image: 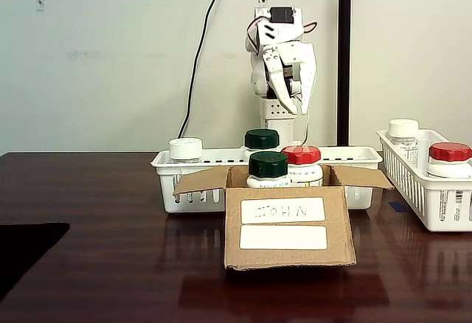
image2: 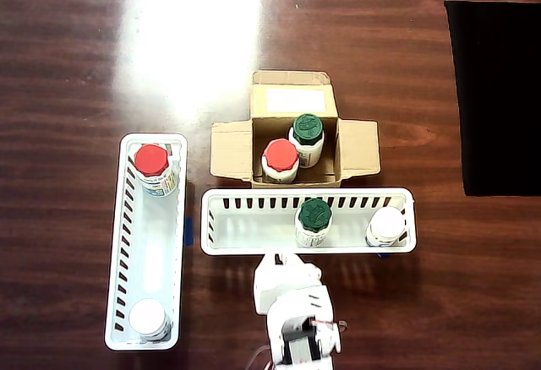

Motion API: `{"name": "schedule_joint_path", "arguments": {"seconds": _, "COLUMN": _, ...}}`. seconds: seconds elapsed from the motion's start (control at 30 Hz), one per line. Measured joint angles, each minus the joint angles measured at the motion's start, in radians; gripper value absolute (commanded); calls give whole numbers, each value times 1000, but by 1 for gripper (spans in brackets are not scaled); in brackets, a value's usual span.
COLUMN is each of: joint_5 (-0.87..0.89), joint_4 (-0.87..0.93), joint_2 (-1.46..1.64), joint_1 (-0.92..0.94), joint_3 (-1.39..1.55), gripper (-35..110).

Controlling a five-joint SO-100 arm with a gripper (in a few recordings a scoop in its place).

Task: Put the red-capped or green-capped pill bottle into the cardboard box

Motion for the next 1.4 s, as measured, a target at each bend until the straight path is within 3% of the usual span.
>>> {"name": "schedule_joint_path", "arguments": {"seconds": 0.3, "joint_5": 15, "joint_4": 61, "joint_2": 324, "joint_1": 29, "joint_3": 227, "gripper": 0}}
{"name": "schedule_joint_path", "arguments": {"seconds": 0.63, "joint_5": -21, "joint_4": -80, "joint_2": 324, "joint_1": 17, "joint_3": 407, "gripper": 1}}
{"name": "schedule_joint_path", "arguments": {"seconds": 0.8, "joint_5": -54, "joint_4": -60, "joint_2": 324, "joint_1": -14, "joint_3": 413, "gripper": 1}}
{"name": "schedule_joint_path", "arguments": {"seconds": 1.03, "joint_5": 152, "joint_4": 80, "joint_2": 324, "joint_1": -17, "joint_3": 413, "gripper": 1}}
{"name": "schedule_joint_path", "arguments": {"seconds": 1.23, "joint_5": -29, "joint_4": 98, "joint_2": 324, "joint_1": -52, "joint_3": 413, "gripper": 1}}
{"name": "schedule_joint_path", "arguments": {"seconds": 1.4, "joint_5": -314, "joint_4": 98, "joint_2": 324, "joint_1": -109, "joint_3": 413, "gripper": 1}}
